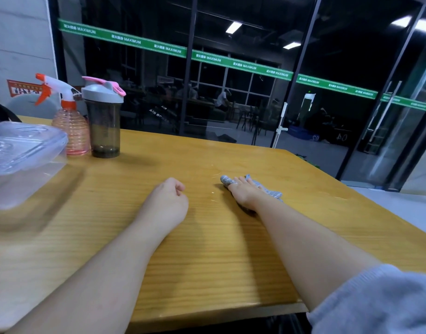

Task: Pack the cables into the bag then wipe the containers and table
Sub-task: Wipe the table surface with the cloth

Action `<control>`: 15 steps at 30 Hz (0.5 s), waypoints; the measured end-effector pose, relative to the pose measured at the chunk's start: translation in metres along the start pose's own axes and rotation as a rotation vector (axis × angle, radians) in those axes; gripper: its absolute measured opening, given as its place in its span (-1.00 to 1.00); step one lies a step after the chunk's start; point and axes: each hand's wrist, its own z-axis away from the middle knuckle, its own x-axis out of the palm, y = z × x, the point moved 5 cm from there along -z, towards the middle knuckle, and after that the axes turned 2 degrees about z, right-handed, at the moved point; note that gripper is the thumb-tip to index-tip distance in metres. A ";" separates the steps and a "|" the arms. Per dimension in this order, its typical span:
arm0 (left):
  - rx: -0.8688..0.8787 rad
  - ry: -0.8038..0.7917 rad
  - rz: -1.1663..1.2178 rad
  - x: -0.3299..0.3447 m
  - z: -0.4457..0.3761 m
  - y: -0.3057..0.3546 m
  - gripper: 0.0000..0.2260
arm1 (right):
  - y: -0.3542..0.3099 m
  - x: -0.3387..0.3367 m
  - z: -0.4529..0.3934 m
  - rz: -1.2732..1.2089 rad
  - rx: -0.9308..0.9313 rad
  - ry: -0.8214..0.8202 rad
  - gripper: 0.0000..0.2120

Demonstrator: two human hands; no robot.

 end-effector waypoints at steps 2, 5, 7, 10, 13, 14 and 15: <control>-0.007 0.009 -0.003 -0.001 0.001 0.001 -0.78 | -0.013 0.002 -0.001 0.004 -0.032 -0.006 -0.49; -0.020 0.029 0.019 -0.004 0.002 0.003 -0.78 | -0.030 0.005 0.003 0.013 -0.096 -0.021 -0.49; -0.028 0.040 0.038 -0.005 0.003 0.003 -0.76 | -0.042 0.006 0.011 0.016 -0.159 -0.035 -0.49; -0.022 0.069 0.081 -0.007 0.003 0.004 -0.75 | -0.062 0.010 0.034 0.007 -0.286 -0.055 -0.50; -0.003 0.117 0.155 -0.011 0.004 0.005 -0.73 | -0.079 0.018 0.073 0.012 -0.468 -0.094 -0.51; 0.003 0.128 0.166 -0.012 0.004 0.005 -0.73 | -0.080 0.021 0.087 0.017 -0.525 -0.103 -0.51; 0.010 0.136 0.169 -0.013 0.005 0.005 -0.72 | -0.078 0.022 0.099 0.019 -0.570 -0.107 -0.51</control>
